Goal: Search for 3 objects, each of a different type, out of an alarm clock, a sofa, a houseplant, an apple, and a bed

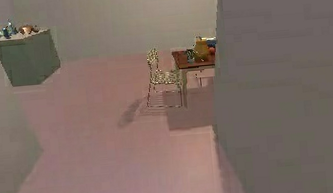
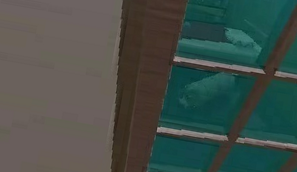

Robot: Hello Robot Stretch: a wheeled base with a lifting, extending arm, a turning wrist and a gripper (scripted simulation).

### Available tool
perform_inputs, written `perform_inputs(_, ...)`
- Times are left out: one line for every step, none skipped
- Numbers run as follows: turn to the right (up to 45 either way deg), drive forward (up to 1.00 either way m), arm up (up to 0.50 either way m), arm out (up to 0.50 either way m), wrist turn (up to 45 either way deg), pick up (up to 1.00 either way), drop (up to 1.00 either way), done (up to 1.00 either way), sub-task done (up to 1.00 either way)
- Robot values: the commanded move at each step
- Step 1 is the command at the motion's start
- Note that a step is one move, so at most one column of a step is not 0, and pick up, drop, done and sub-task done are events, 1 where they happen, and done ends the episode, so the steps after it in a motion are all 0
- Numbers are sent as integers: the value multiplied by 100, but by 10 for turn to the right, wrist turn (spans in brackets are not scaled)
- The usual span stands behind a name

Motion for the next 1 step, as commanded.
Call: perform_inputs(0, 100, 0, 0, 0, 0, 0, 0, 0)
